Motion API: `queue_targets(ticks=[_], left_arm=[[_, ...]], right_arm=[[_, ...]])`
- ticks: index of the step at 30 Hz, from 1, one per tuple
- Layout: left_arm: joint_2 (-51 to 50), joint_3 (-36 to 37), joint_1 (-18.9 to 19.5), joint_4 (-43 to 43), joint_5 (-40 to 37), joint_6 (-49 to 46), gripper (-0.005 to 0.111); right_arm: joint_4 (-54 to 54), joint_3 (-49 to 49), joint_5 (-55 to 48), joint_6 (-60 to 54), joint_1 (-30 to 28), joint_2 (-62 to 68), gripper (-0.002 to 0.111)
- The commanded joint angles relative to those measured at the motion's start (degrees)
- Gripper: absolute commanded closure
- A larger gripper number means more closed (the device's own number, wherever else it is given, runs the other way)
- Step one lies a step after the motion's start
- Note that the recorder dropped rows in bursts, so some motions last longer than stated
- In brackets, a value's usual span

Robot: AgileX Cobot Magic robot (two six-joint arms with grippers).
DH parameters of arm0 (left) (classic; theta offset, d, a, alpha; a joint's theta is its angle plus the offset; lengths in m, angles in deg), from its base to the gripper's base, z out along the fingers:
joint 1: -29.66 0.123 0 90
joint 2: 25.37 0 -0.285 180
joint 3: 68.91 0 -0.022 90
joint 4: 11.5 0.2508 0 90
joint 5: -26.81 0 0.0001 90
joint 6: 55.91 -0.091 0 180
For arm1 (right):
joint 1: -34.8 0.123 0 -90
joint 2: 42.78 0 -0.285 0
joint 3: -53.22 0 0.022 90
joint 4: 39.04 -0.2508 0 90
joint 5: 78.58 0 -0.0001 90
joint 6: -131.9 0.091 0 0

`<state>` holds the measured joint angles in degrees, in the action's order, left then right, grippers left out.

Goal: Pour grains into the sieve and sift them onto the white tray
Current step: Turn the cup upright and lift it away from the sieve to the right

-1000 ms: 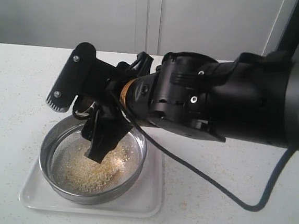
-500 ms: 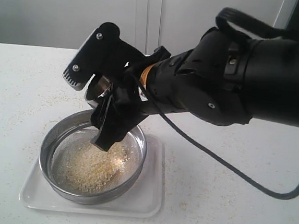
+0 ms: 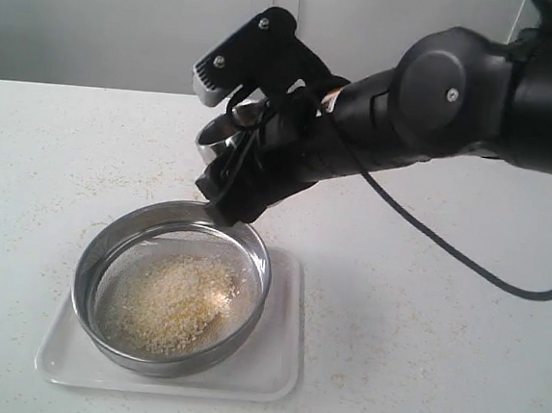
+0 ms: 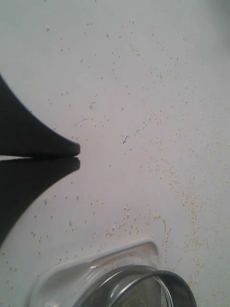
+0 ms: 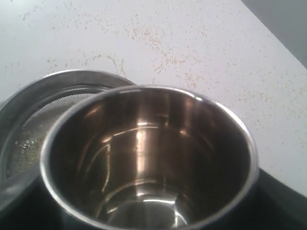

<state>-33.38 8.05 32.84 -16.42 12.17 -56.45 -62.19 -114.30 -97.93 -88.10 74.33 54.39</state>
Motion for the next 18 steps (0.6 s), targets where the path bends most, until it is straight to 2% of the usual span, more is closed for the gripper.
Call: queue_targets(ticks=[1,4,10,15,18], left_arm=[[0.2,0.3,0.1,-0.5,0.0,0.5,0.107],[0.2,0.3,0.1,-0.5,0.0,0.5,0.107],[0.2,0.3,0.1,-0.5,0.0,0.5,0.107],[0.2,0.3,0.1,-0.5,0.0,0.5,0.107],[0.2,0.3,0.1,-0.5,0.0,0.5,0.107]], right_arm=[[-19.1,0.1,-1.3,-16.9,-3.9,-0.7,0.108],[-31.9,0.1,-5.0,-27.4,-8.5,-0.7,0.108],[-39.1,0.2,-6.2,-31.0,-15.8,-0.7,0.108],[-58.3,5.0,-6.3,-50.1,-21.4,-0.7,0.108],[-66.0,7.2,-8.1,-57.9,-24.6,-0.7,0.108]])
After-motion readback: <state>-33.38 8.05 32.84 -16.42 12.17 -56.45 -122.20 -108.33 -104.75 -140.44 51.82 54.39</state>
